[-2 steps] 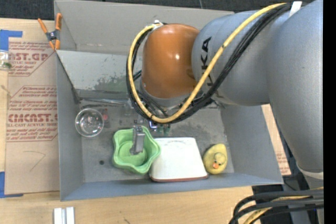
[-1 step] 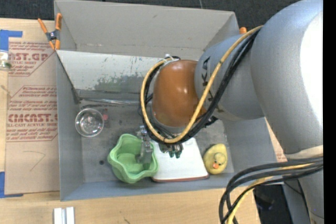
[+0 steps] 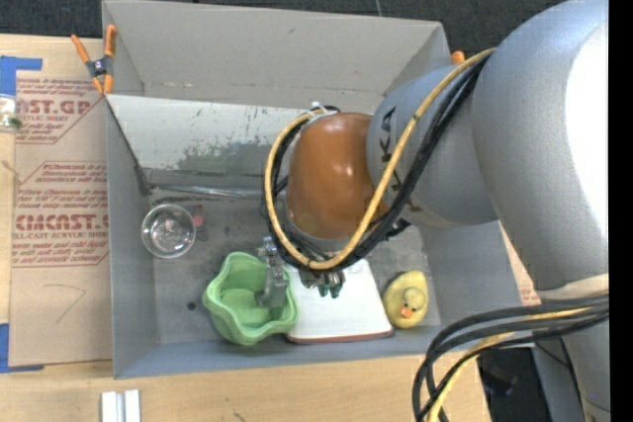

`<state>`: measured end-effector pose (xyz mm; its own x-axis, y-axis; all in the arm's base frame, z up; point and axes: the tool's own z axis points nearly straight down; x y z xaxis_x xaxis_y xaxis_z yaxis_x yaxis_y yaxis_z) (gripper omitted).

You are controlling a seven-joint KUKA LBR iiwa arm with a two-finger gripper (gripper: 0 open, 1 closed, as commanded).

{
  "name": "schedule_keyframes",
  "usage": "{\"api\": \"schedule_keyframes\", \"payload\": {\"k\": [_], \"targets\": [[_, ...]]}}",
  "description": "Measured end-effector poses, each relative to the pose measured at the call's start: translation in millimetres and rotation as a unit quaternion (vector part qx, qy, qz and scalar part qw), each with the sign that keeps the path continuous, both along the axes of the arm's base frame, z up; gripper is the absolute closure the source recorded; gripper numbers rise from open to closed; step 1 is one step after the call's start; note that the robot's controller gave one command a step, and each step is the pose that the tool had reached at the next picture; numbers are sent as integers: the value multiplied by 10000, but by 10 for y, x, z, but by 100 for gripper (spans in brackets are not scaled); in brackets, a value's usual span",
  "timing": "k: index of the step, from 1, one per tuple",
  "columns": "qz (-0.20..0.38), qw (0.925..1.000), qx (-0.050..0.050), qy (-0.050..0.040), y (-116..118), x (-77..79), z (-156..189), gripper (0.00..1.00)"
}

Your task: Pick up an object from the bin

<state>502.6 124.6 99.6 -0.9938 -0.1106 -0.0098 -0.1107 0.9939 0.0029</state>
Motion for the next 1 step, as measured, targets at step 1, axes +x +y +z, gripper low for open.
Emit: {"api": "schedule_keyframes", "payload": {"k": [1], "targets": [[483,9988,-2,-12,-65,169,1198,100]]}}
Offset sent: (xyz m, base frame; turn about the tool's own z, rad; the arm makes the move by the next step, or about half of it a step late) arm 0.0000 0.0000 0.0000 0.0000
